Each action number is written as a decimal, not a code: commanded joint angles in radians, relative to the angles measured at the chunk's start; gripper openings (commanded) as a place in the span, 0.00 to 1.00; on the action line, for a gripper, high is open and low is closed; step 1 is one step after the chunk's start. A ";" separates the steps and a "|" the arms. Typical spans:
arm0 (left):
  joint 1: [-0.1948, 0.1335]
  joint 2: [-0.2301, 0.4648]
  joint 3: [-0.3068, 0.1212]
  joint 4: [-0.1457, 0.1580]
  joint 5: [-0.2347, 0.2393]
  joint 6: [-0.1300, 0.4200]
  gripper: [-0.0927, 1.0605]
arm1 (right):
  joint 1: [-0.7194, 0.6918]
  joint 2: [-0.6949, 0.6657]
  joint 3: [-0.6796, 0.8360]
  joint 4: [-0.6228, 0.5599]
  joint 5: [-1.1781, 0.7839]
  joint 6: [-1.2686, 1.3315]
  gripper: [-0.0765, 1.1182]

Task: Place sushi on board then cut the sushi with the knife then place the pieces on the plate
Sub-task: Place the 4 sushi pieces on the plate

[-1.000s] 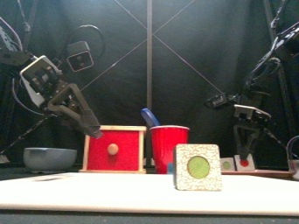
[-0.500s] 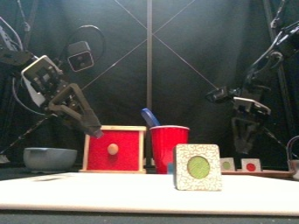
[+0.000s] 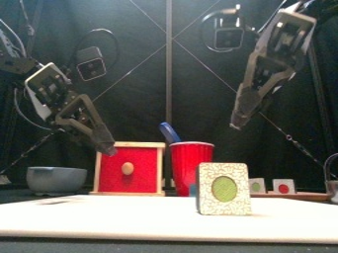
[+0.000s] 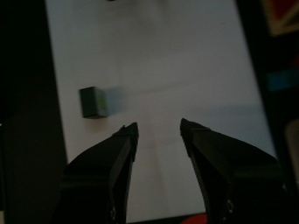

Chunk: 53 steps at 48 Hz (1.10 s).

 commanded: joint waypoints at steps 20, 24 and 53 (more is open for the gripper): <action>0.003 -0.003 -0.014 -0.006 0.002 -0.002 0.74 | 0.087 0.249 -0.225 0.009 0.028 -0.002 0.73; 0.003 -0.003 -0.014 -0.006 0.003 -0.003 0.74 | 0.089 0.275 -0.241 0.008 0.028 0.000 0.73; 0.000 -0.003 -0.009 -0.006 0.005 -0.002 0.74 | 0.092 0.365 -0.305 0.017 0.101 0.003 0.54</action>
